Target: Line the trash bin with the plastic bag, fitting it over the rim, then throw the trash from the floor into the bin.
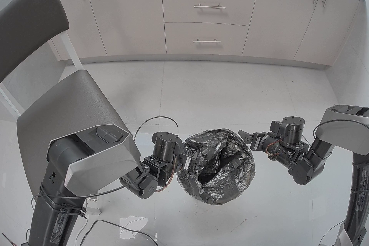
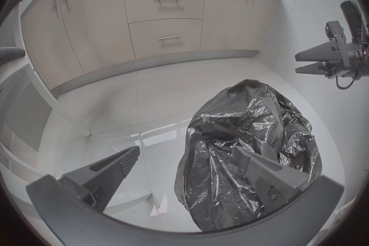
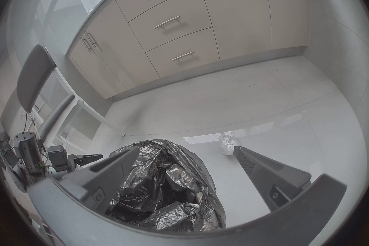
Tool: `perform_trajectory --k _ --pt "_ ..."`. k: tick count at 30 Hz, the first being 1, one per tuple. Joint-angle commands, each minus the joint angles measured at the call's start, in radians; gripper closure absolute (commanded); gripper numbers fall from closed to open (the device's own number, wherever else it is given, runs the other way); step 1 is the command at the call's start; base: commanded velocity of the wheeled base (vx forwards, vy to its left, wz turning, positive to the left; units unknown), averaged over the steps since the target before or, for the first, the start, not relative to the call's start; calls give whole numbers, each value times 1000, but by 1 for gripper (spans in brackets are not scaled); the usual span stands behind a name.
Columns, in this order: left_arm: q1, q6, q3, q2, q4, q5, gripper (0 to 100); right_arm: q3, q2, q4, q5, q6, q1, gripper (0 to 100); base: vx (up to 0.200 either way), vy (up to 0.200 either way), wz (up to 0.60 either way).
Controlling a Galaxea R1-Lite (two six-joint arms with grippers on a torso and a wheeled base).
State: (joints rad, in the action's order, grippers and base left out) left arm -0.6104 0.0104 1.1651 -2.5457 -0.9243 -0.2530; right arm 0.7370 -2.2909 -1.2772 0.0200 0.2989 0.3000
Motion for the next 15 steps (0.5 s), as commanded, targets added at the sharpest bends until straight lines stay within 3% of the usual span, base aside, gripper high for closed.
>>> perform_trajectory --k 1,15 --pt "21 0 41 -39 5 -2 0 1 -7 -1 0 -1 1 0 0 0 0" --pt "64 6 68 -51 4 -5 0 2 -9 -1 0 -1 1 0 0 0 0"
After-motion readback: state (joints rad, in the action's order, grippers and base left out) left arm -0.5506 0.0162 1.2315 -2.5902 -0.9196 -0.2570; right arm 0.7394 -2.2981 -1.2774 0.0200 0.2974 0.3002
